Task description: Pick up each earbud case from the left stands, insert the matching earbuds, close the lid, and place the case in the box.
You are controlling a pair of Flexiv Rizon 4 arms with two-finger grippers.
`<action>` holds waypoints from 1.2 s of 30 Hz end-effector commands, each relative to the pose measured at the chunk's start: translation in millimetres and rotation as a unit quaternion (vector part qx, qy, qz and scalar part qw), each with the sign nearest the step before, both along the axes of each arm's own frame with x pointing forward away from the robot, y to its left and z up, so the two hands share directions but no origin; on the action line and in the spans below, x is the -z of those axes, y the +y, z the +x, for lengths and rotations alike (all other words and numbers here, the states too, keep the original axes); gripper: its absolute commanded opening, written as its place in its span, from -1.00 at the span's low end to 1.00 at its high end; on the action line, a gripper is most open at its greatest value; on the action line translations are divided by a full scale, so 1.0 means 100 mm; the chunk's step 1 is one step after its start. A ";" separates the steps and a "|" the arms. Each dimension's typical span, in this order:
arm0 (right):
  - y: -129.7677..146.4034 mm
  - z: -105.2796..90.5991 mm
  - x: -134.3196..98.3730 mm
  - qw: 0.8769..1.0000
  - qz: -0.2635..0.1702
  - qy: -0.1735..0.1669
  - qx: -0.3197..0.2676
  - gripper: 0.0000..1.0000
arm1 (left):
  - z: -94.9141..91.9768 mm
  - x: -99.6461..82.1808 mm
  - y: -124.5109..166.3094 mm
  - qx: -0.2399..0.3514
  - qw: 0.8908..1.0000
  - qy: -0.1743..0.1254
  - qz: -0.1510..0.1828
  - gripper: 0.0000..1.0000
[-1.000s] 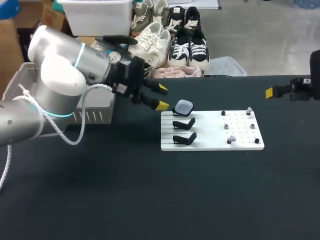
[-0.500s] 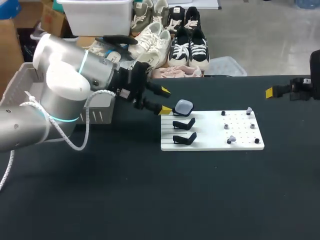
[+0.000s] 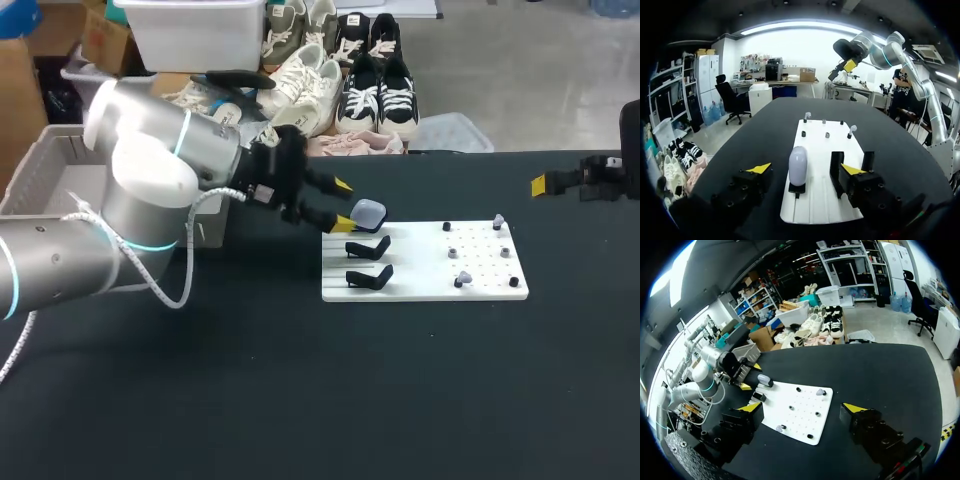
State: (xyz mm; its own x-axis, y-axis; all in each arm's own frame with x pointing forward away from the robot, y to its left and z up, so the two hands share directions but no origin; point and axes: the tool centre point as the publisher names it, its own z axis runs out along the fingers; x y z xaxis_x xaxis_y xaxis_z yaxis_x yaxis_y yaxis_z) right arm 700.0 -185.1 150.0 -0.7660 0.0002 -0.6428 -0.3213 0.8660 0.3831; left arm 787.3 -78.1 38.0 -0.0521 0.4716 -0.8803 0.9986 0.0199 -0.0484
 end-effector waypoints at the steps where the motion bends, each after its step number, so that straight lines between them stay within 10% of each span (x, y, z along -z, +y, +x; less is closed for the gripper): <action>1: 0.00 0.00 0.00 1.000 0.000 0.000 0.000 1.00 | 0.07 0.08 -0.05 -0.001 1.000 -0.001 -0.002 0.79; 36: 0.00 0.00 0.00 1.000 0.000 0.000 0.000 1.00 | 0.20 0.23 -0.15 0.001 1.000 -0.015 0.005 0.44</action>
State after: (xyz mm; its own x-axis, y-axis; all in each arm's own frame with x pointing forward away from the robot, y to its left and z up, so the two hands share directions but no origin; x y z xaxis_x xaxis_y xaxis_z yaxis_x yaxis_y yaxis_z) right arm 700.0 -185.1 150.0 -0.7660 0.0002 -0.6428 -0.3213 0.8660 0.3831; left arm 804.2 -91.6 16.6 -0.0260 0.4802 -0.8768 0.9996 0.0246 -0.0162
